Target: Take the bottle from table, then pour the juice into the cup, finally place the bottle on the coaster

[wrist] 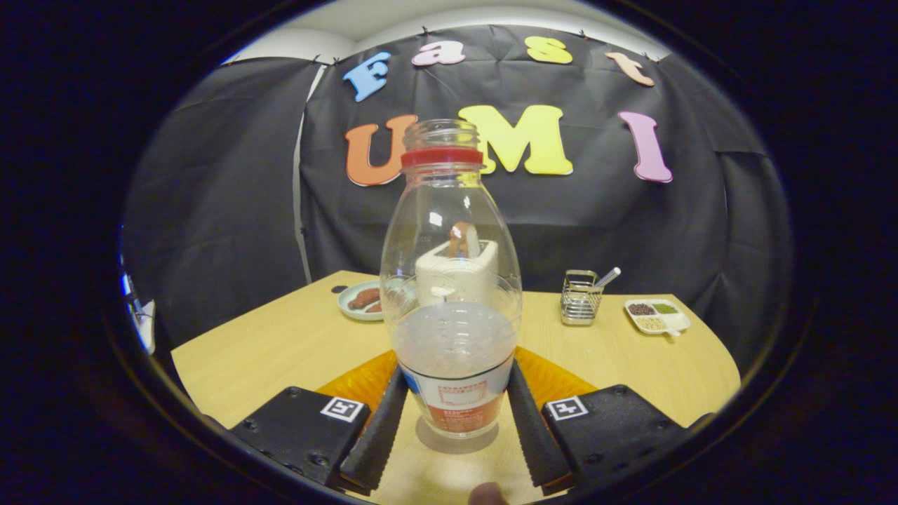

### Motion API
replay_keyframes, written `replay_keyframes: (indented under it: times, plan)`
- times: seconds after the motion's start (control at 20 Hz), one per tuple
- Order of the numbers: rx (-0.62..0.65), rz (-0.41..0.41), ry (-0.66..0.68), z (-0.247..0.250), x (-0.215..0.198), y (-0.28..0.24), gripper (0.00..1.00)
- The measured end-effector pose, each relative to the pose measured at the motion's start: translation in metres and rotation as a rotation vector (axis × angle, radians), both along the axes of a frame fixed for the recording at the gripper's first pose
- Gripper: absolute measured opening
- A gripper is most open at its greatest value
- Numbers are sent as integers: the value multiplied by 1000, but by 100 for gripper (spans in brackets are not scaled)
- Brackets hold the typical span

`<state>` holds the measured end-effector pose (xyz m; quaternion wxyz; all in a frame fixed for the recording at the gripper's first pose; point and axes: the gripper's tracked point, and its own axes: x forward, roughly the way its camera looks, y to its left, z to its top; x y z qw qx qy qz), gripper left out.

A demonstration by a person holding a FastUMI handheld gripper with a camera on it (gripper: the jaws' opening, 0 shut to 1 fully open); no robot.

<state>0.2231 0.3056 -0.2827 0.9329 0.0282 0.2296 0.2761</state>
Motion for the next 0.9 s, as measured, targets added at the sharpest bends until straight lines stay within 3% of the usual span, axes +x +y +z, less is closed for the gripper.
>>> replay_keyframes:
  times: [0.35, 0.9]
  plan:
    - [-40, 7, 10, -46, 3, 15, 81]
    - [3, -23, 36, -61, 7, 14, 83]
